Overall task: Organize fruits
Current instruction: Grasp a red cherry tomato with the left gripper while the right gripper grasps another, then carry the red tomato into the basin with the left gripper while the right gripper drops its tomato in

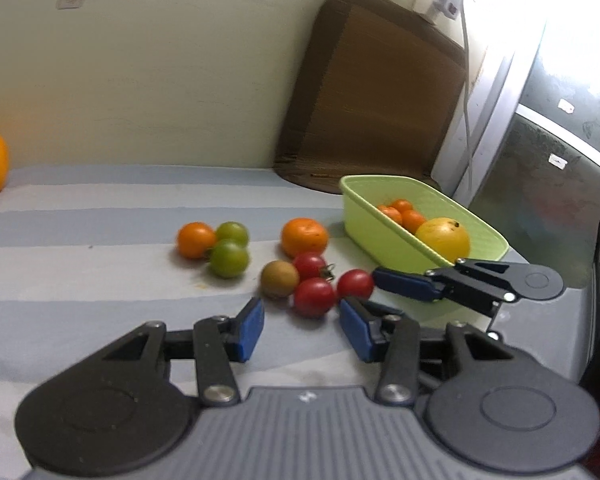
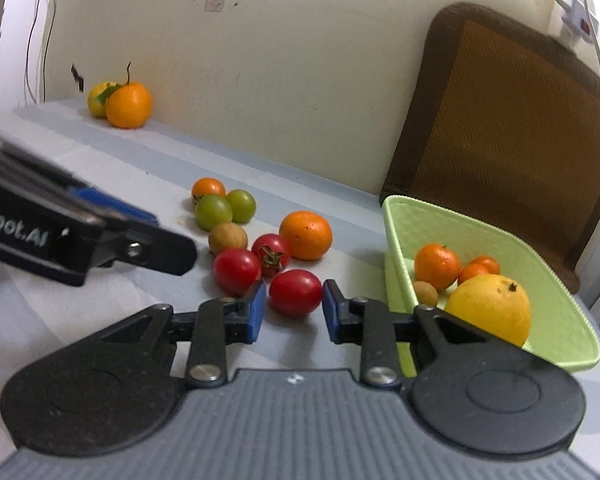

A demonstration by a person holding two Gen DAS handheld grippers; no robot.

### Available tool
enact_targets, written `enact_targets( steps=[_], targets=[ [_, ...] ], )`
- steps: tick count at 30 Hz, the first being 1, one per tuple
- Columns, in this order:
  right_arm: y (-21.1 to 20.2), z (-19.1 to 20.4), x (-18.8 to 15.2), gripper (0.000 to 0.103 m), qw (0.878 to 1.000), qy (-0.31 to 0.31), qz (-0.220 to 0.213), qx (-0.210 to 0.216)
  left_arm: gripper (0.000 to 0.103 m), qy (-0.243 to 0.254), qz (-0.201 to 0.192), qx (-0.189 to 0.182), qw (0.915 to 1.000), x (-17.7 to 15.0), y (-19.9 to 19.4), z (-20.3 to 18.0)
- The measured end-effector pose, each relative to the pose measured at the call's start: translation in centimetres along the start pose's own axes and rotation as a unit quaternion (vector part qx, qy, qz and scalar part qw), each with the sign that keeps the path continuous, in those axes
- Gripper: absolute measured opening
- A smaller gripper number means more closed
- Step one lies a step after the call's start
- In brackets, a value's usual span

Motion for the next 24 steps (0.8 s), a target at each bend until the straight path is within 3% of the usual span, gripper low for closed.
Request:
enact_targets(
  steps=[4, 7, 14, 18, 19, 24],
  targets=[
    [0.8, 1.0, 0.2, 0.035, 0.996, -0.084, -0.002, -0.011, 0.043, -0.001, 0.006, -0.005, 1.0, 0.2, 1.0, -0.7],
    [0.9, 0.6, 0.3, 0.033, 0.995, -0.099, -0.001, -0.005, 0.043, -0.002, 0.006, -0.003, 1.0, 0.3, 1.2, -0.9],
    [-2.8, -1.4, -1.1, 0.033, 0.997, -0.06, -0.04, -0.011, 0.042, 0.01, 0.023, 0.006, 0.9997, 0.4, 3.0, -1.5],
    [-4.3, -2.6, -2.3, 0.033, 0.999, -0.025, -0.034, 0.0, 0.035, 0.021, 0.019, 0.037, 0.9989, 0.5, 4.0, -1.6],
    [-4.5, -2.7, -2.5, 0.033, 0.999, -0.017, -0.033, 0.004, 0.029, 0.021, 0.019, 0.042, 0.9987, 0.5, 4.1, -1.5],
    [-4.3, -2.9, -3.0, 0.033, 0.999, 0.028, -0.025, 0.026, 0.029, 0.035, 0.014, 0.053, 0.9979, 0.6, 4.5, -1.6]
  ],
)
Point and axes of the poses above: each gripper's, at about its wrist camera, not at the fingertips, and y roughly the way its jaws point, z to its left, x to its top, the point moved 3 cm from there along y, roughly the way its jaws point, and after that the axes turned 6 degrees about -x, right-handed, at the moved point
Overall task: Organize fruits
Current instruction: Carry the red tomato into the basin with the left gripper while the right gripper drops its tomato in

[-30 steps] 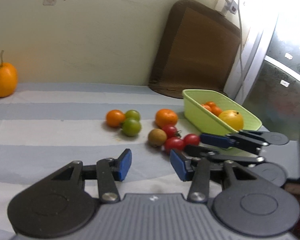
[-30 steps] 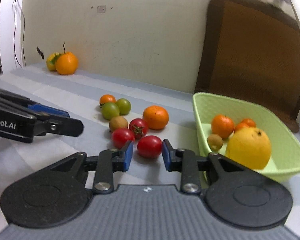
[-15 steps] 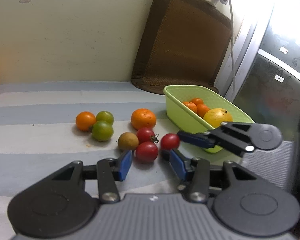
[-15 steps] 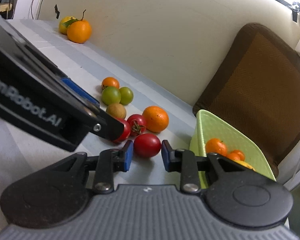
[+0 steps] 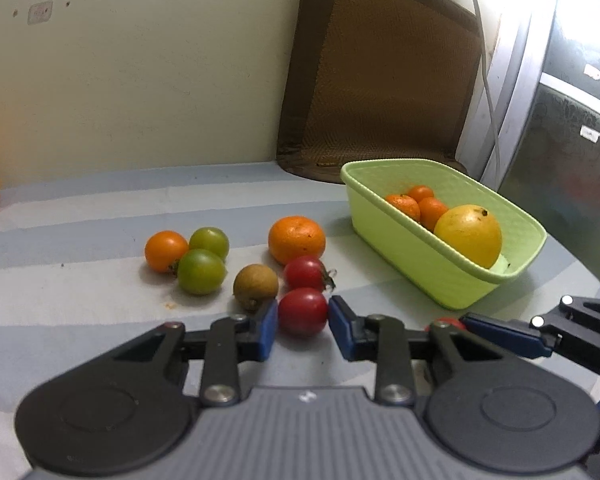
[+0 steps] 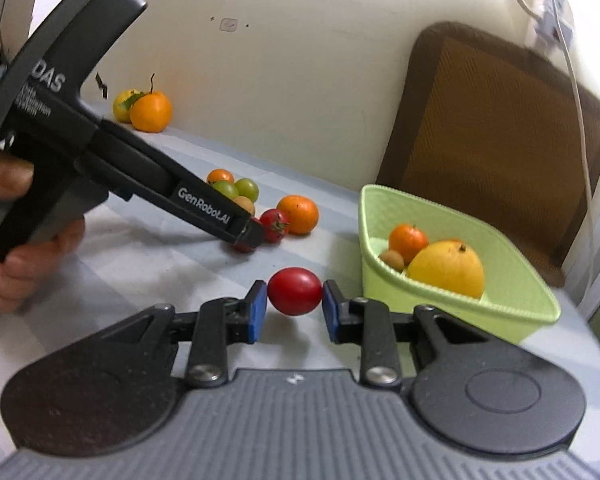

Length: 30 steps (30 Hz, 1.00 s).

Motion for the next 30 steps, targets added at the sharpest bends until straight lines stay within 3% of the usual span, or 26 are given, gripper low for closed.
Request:
enact_targets(
  steps=[3, 5, 8, 13, 19, 30],
  targets=[
    [0.6, -0.5, -0.3, 0.033, 1.0, 0.019, 0.01, 0.01, 0.036, -0.001, 0.005, 0.005, 1.0, 0.0, 0.6, 0.0],
    [0.7, -0.7, -0.3, 0.033, 0.999, 0.033, 0.015, 0.018, 0.03, 0.003, 0.006, 0.008, 0.9999, -0.1, 0.9, -0.2],
    [0.9, -1.5, -0.3, 0.033, 0.998, 0.058, 0.021, 0.031, 0.029, 0.002, 0.01, -0.002, 0.9999, -0.1, 0.6, -0.6],
    [-1.9, -2.9, 0.3, 0.032, 0.995, 0.095, -0.029, 0.017, 0.029, 0.02, -0.004, -0.038, 0.9991, 0.2, -1.5, -2.4],
    [-3.3, -7.2, 0.9, 0.032, 0.987, 0.138, -0.074, -0.044, 0.029, 0.052, -0.026, -0.09, 0.9942, 2.8, -1.8, -5.9],
    [-1.5, -11.3, -0.1, 0.033, 0.979, 0.174, -0.051, -0.092, 0.029, 0.095, -0.004, -0.088, 0.9916, 4.1, 3.2, -9.5]
  ],
)
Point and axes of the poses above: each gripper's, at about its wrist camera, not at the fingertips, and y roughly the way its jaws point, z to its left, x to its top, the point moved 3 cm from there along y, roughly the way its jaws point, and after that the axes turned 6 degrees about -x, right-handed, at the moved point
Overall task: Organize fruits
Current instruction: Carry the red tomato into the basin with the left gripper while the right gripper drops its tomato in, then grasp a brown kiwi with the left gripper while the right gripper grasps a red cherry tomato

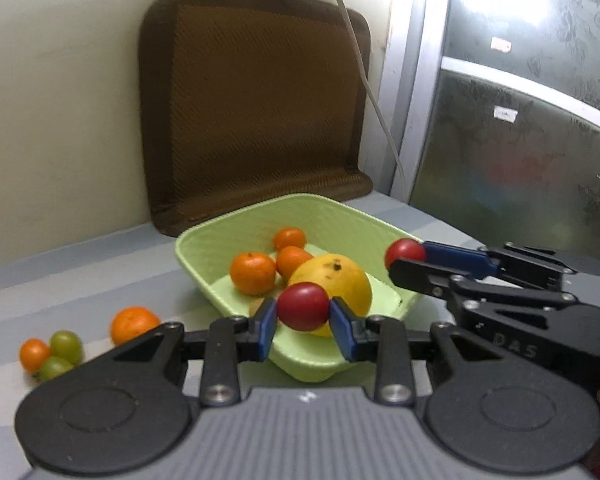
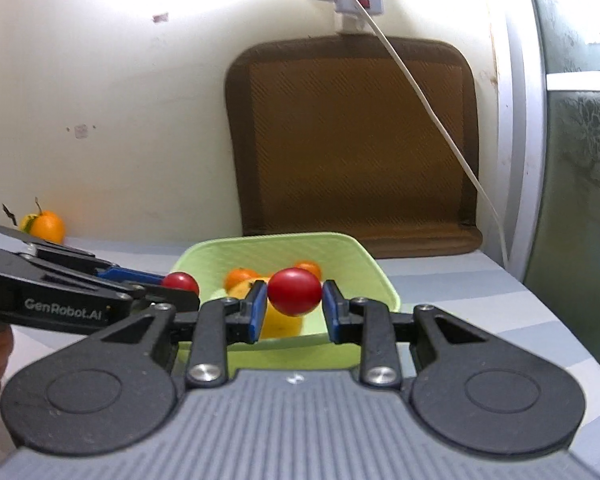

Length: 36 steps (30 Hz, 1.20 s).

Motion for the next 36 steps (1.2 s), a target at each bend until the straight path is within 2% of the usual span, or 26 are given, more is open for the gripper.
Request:
enact_targets(
  steps=[5, 11, 16, 21, 25, 29, 31, 36],
  targets=[
    [1.0, -0.5, -0.2, 0.034, 1.0, 0.005, 0.007, -0.009, 0.03, 0.013, 0.009, 0.004, 0.9999, 0.0, 1.1, -0.4],
    [0.3, -0.7, -0.1, 0.035, 1.0, 0.009, 0.001, -0.016, 0.032, 0.016, 0.006, 0.005, 0.9998, -0.3, 0.1, -0.7],
    [-1.3, -0.8, 0.2, 0.035, 1.0, 0.018, -0.012, -0.02, 0.032, 0.007, -0.035, 0.005, 0.9994, 0.3, -3.9, 0.6],
    [-3.1, -0.2, 0.5, 0.035, 0.999, 0.031, -0.023, -0.006, 0.032, -0.044, -0.081, 0.05, 0.9945, -0.7, -9.9, 5.2],
    [-3.9, 1.8, 0.6, 0.035, 0.999, 0.03, -0.02, 0.028, 0.032, -0.091, -0.087, 0.111, 0.9857, -3.1, -13.4, 9.8],
    [-3.7, 5.4, 0.2, 0.035, 0.997, 0.008, -0.001, 0.072, 0.032, -0.109, -0.068, 0.18, 0.9753, -6.4, -15.0, 13.2],
    [-3.3, 7.7, -0.3, 0.035, 0.996, -0.016, 0.013, 0.089, 0.032, -0.116, -0.058, 0.185, 0.9741, -7.8, -15.2, 14.1],
    [-1.5, 12.4, -1.8, 0.034, 0.988, -0.076, 0.053, 0.12, 0.032, -0.127, -0.044, 0.161, 0.9778, -9.0, -14.0, 15.3]
  ],
)
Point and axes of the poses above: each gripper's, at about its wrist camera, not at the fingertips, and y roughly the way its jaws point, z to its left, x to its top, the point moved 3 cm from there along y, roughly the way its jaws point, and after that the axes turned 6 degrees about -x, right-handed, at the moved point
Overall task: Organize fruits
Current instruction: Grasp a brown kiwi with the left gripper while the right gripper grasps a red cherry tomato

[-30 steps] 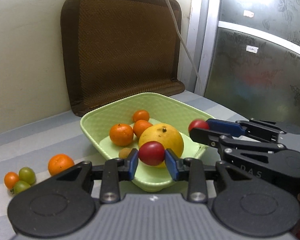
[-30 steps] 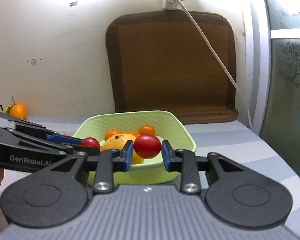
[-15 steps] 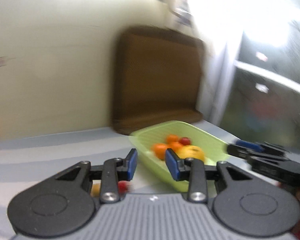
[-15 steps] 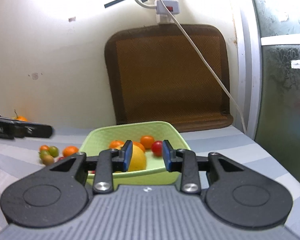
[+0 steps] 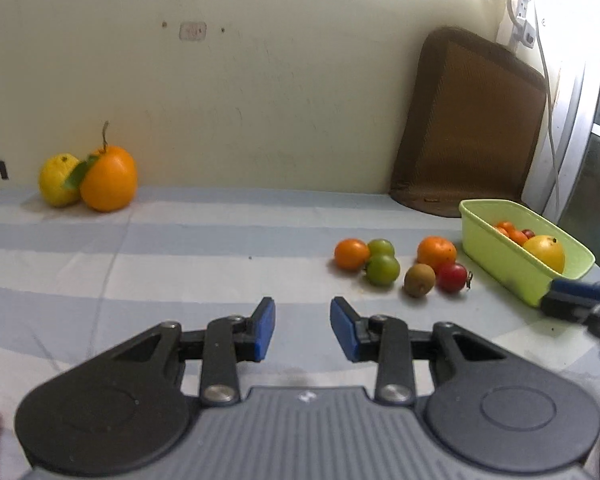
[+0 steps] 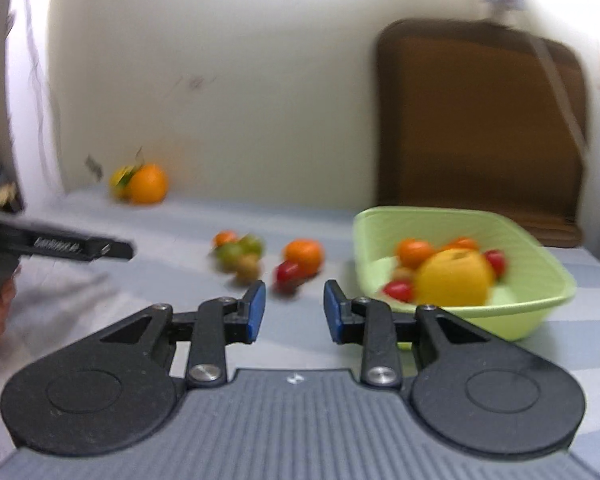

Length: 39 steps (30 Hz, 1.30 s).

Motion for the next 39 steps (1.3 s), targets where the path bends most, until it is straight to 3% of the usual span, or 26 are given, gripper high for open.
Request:
enact_targets(
  steps=[8, 18, 19, 23, 26, 29, 32, 36, 39],
  targets=[
    [4.1, 3.1, 1.9, 0.035, 0.998, -0.049, 0.015, 0.02, 0.031, -0.042, 0.007, -0.071, 0.9965, 1.5, 2.0, -0.1],
    [9.4, 4.3, 2.2, 0.032, 0.994, -0.093, 0.052, 0.016, 0.031, -0.056, 0.017, -0.097, 0.9935, 2.2, 3.6, -0.7],
    [9.2, 4.3, 2.0, 0.028, 0.994, -0.099, 0.049, 0.008, 0.031, -0.056, 0.019, -0.099, 0.9933, 2.2, 3.8, -0.8],
    [6.1, 3.4, 1.8, 0.028, 0.997, -0.048, 0.039, 0.044, 0.031, -0.049, 0.028, -0.125, 0.9905, 2.0, 3.8, -2.3],
    [4.6, 3.9, 1.0, 0.028, 0.996, -0.064, 0.034, 0.051, 0.035, -0.043, 0.036, -0.154, 0.9866, 1.7, 4.0, -3.8],
    [4.7, 4.4, 0.1, 0.029, 0.993, -0.077, 0.051, 0.069, 0.035, -0.035, 0.04, -0.155, 0.9866, 1.1, 4.0, -4.7],
    [3.5, 3.5, 0.7, 0.031, 0.995, -0.06, 0.036, 0.076, 0.035, -0.038, 0.038, -0.148, 0.9876, 1.0, 3.5, -4.3],
    [1.9, 0.6, 2.2, 0.03, 0.998, -0.015, 0.005, 0.054, 0.035, -0.055, 0.014, -0.152, 0.9868, 1.0, 1.5, -2.9],
    [3.0, -0.7, 3.1, 0.03, 1.0, 0.001, 0.011, 0.024, 0.035, -0.04, 0.009, -0.146, 0.9884, 0.8, 1.1, -3.4]
  ],
)
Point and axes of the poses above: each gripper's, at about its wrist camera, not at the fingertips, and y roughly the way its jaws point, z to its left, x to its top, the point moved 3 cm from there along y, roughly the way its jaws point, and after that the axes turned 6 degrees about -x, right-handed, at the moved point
